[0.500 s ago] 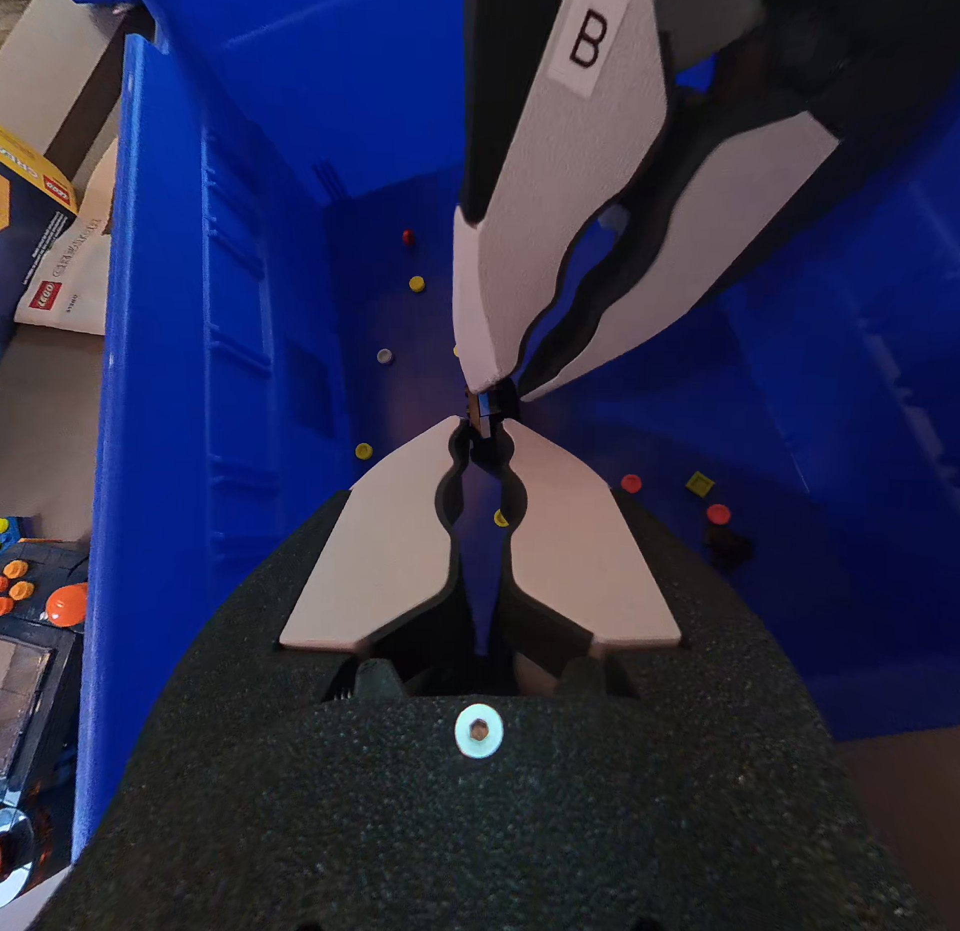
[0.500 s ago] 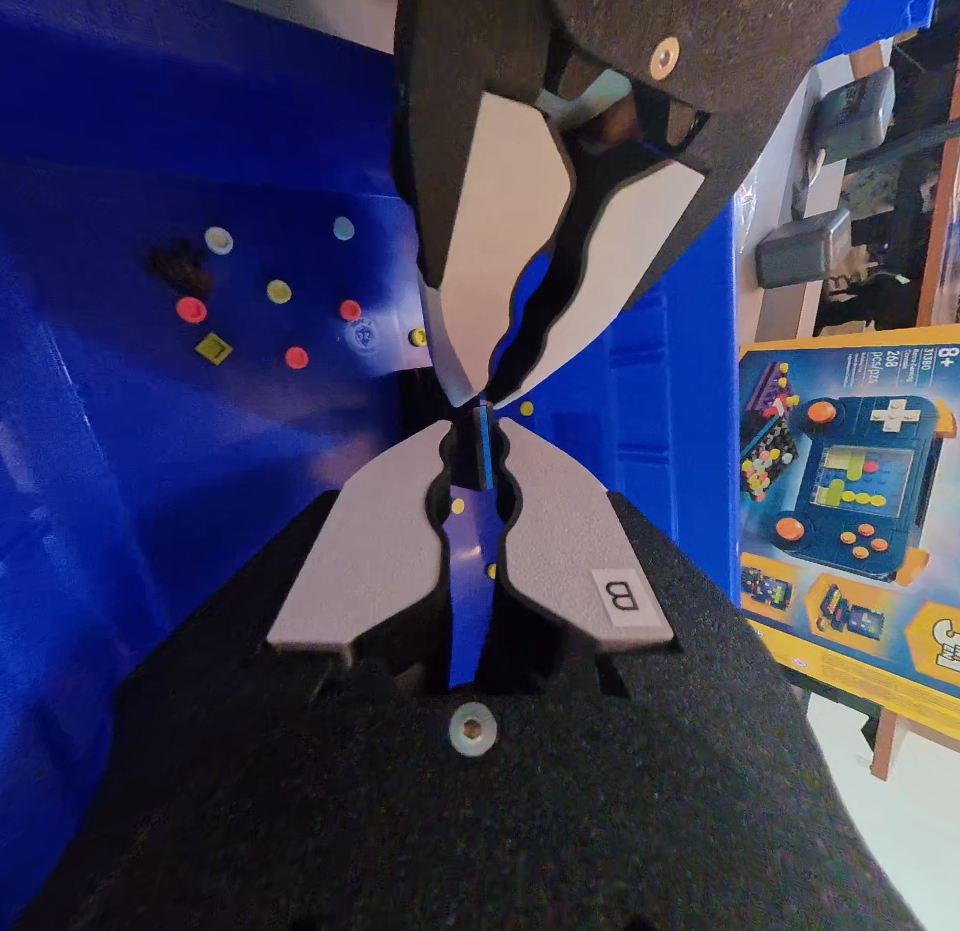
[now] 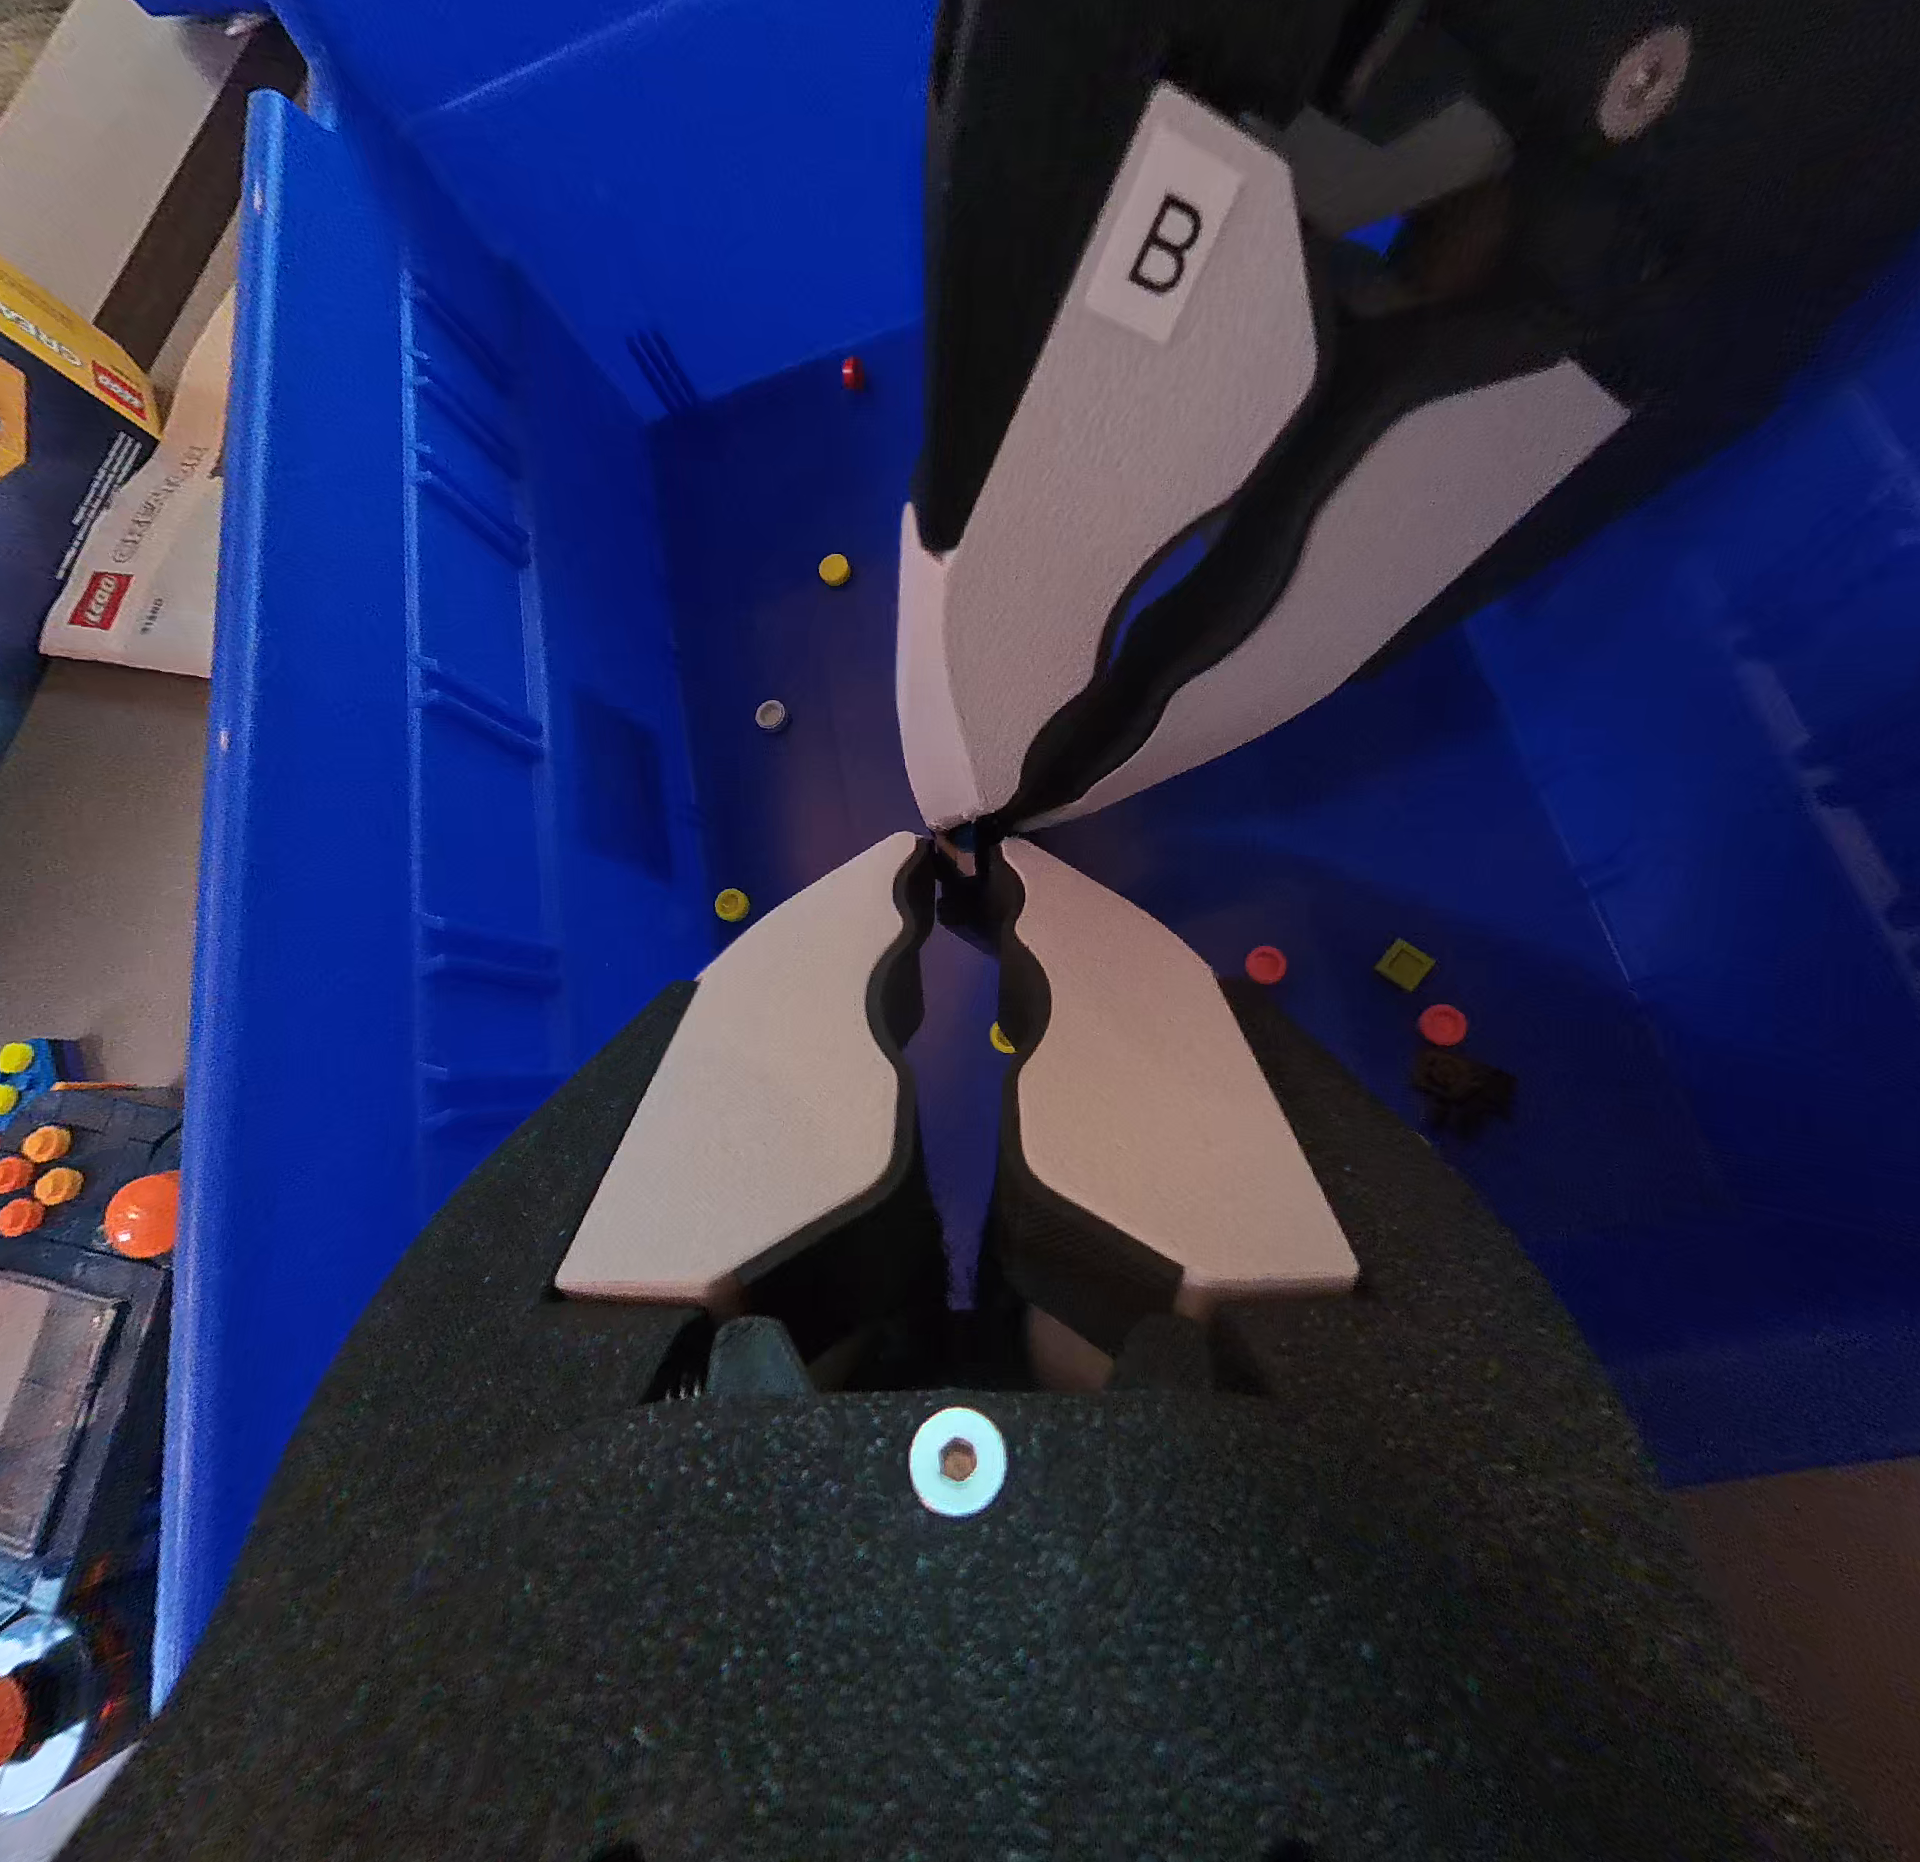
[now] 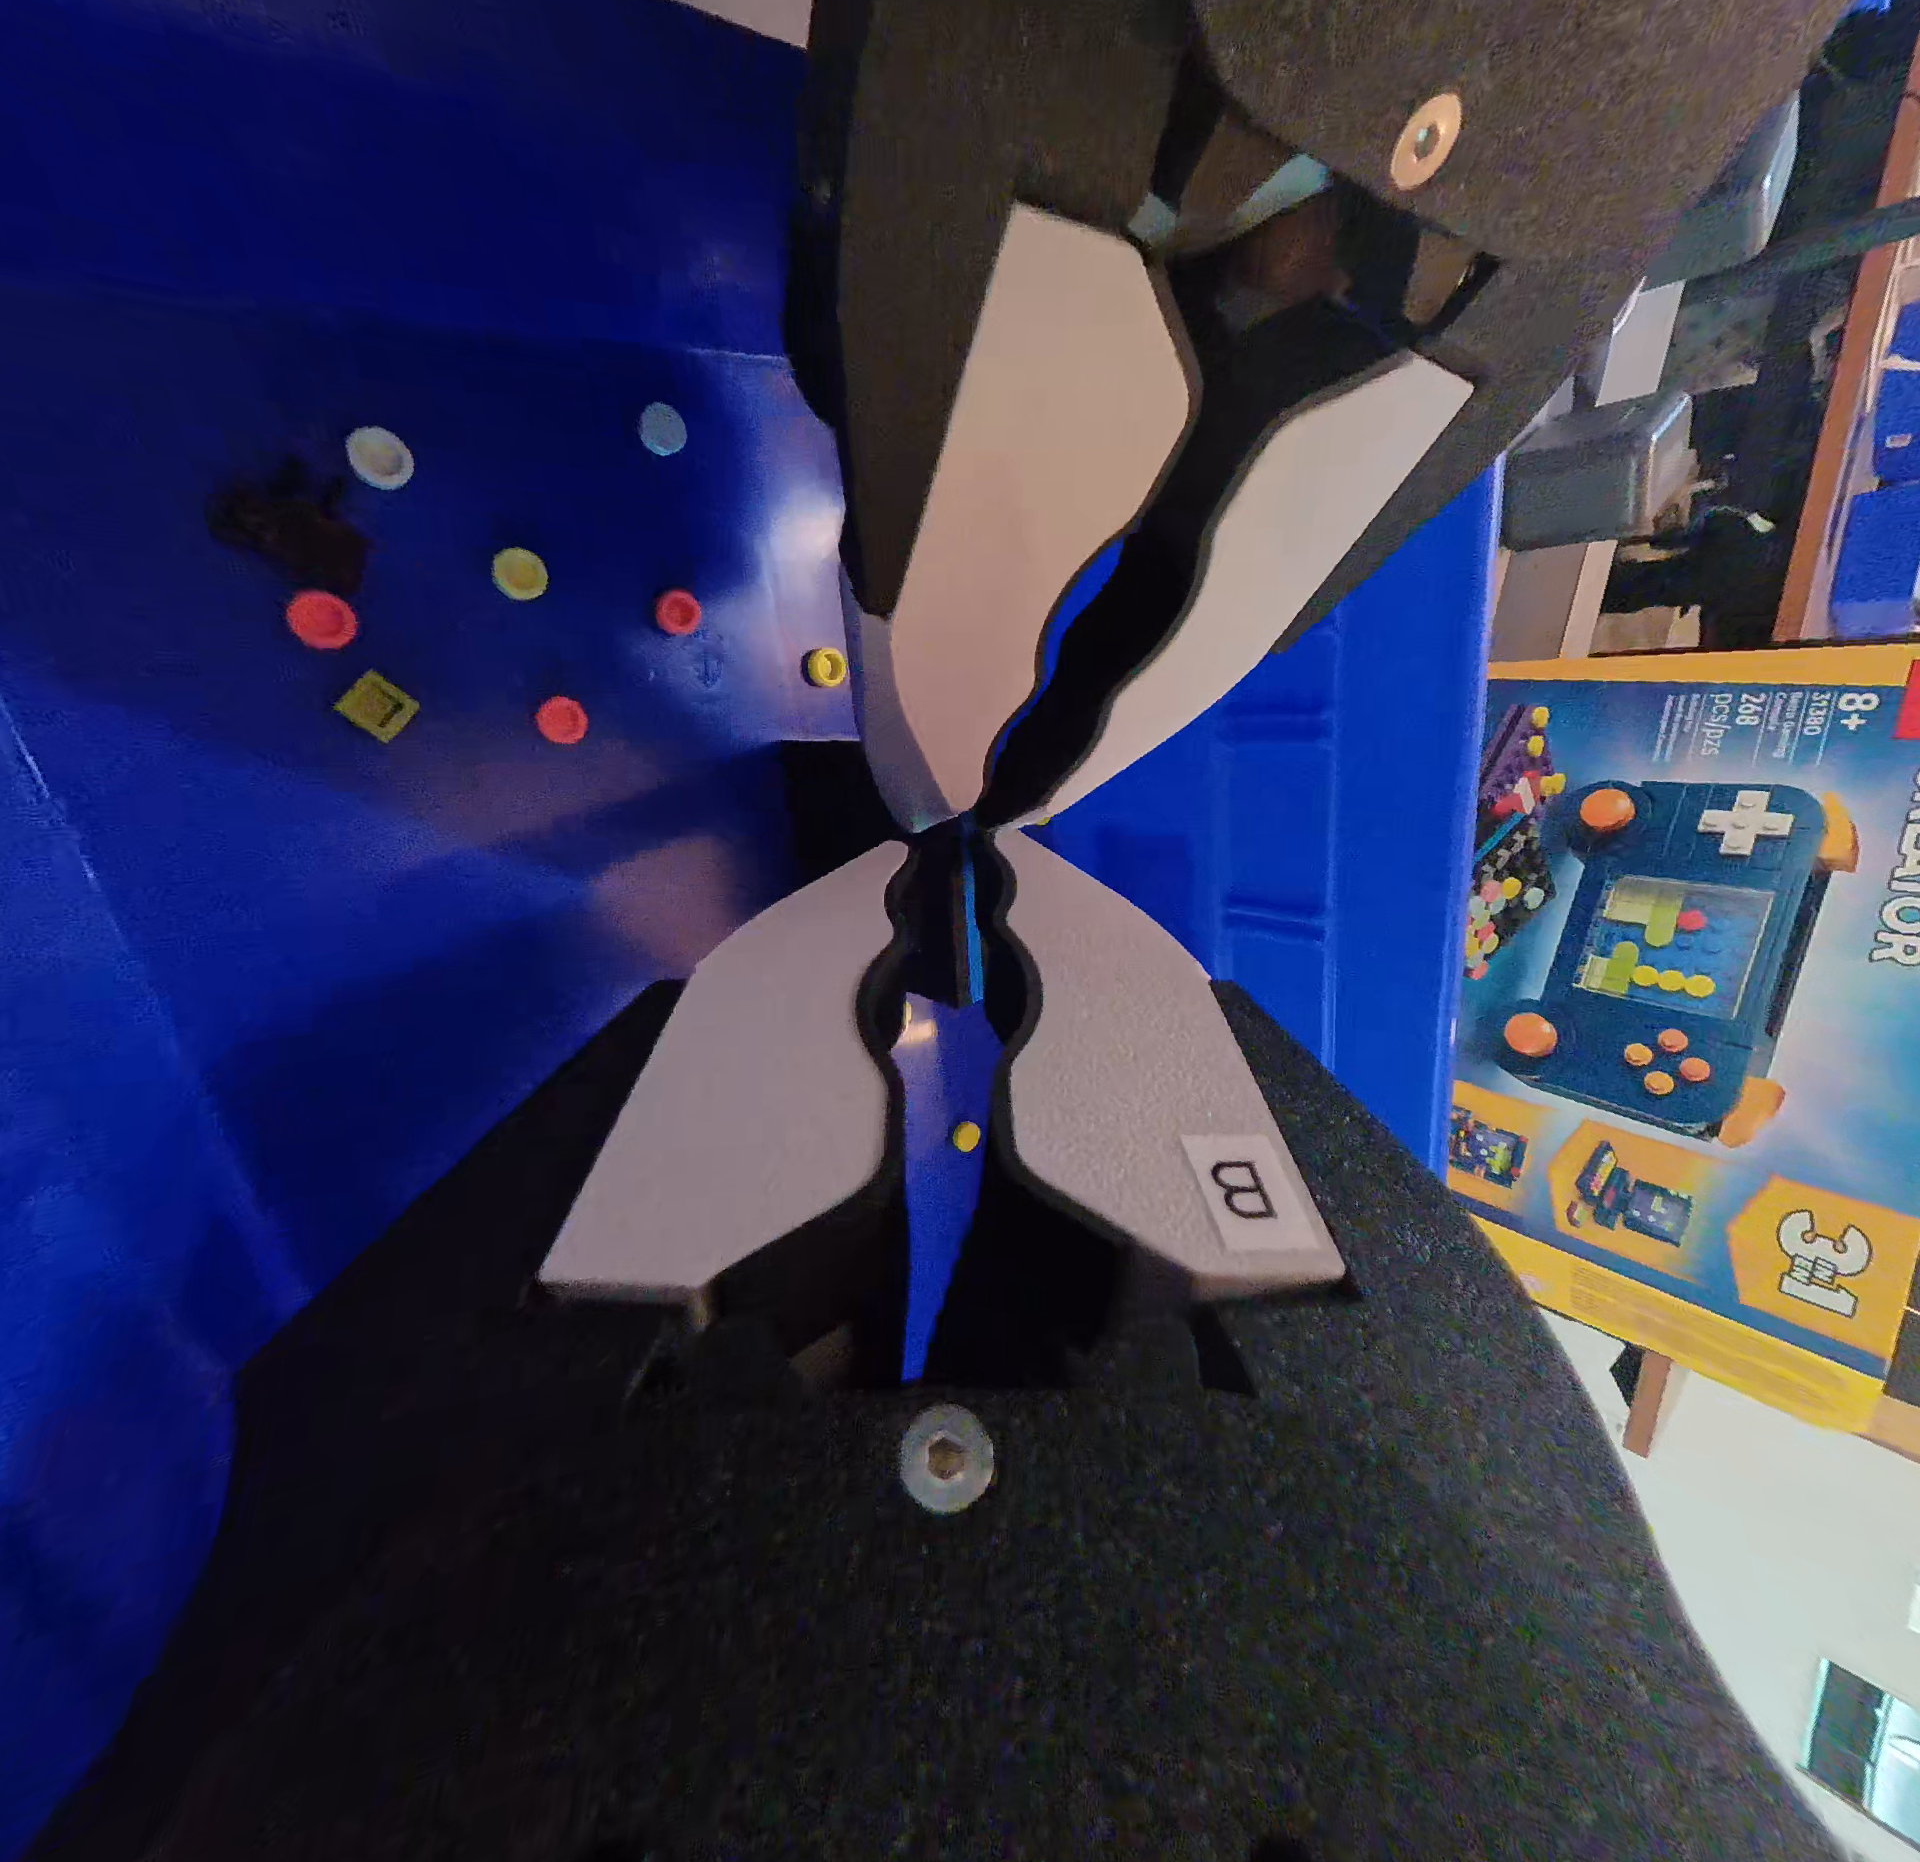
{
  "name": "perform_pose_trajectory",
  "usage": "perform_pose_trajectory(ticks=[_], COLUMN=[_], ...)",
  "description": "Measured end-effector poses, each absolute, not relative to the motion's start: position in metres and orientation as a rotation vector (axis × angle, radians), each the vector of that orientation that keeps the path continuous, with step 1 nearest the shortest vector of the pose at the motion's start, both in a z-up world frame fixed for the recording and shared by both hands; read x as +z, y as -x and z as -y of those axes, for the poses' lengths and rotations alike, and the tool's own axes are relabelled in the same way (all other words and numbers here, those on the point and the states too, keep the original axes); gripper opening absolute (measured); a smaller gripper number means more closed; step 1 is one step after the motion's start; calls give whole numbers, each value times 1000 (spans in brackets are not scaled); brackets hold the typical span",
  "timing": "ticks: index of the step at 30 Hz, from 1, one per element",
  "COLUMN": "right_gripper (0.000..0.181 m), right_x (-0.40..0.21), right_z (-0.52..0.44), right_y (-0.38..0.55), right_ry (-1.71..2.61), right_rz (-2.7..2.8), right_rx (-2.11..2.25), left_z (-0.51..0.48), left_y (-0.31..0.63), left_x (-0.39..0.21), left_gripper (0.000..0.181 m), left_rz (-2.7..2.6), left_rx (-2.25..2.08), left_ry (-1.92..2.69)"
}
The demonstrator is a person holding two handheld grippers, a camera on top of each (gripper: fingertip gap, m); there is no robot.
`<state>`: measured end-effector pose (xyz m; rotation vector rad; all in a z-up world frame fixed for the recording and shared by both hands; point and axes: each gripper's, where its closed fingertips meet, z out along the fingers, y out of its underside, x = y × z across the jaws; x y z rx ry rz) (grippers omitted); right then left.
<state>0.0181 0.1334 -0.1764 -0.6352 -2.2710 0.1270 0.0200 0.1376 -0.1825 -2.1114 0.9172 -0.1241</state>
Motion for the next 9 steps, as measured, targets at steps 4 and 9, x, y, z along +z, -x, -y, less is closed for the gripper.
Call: perform_pose_trajectory(ticks=[4,9], right_gripper=[4,4], right_x=[-175,-174], right_z=[-131,-129], right_y=[-21,-19], right_ry=[675,688], right_rz=[2271,2255], right_rx=[190,191], left_z=[-136,-137], left_y=[-22,-21], left_x=[-182,-182], left_gripper=[9,9], left_rz=[-914,-890], left_rx=[-153,-193], left_ry=[2119,2138])
